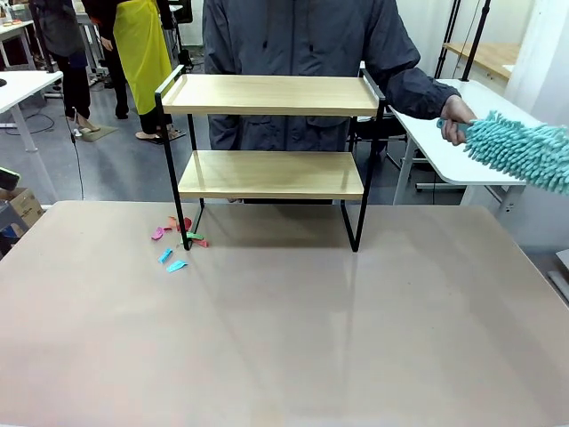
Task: Clean the shelf.
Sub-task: Hand the Duster back to the human.
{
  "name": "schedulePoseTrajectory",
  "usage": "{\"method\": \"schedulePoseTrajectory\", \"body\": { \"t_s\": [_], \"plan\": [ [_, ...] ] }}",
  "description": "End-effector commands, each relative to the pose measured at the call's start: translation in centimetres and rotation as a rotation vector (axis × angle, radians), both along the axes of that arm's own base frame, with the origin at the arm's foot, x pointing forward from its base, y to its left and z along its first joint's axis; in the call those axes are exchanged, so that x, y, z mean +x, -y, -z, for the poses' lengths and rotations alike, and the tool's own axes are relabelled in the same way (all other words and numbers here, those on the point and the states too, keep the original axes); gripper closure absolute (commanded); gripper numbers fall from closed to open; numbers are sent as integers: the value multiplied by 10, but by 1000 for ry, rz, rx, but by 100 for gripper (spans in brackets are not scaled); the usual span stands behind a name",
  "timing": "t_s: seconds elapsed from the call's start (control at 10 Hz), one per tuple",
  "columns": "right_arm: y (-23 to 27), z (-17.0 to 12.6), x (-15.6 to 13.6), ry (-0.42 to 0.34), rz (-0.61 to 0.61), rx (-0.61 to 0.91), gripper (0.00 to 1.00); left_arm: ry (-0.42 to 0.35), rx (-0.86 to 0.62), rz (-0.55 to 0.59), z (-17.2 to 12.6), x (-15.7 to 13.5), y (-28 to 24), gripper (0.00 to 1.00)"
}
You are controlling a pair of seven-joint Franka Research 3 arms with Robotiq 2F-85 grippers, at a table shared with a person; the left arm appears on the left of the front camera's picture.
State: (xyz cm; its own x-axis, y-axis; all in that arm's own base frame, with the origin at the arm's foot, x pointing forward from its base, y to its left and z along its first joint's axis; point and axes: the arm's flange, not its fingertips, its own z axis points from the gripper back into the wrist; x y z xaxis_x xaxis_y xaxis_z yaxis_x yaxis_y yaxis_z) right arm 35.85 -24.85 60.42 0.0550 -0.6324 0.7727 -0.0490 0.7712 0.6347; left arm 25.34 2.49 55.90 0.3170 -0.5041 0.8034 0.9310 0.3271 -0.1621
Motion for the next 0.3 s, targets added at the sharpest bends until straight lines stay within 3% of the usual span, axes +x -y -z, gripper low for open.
{"method": "schedulePoseTrajectory", "body": {
  "t_s": [0.0, 0.2],
  "plan": [
    [-2, 2, -2, -3, 5, -20, 0, 14, -20, 17, -3, 1, 1, 0],
    [-2, 2, -2, -3, 5, -20, 0, 14, -20, 17, -3, 1, 1, 0]
  ]
}}
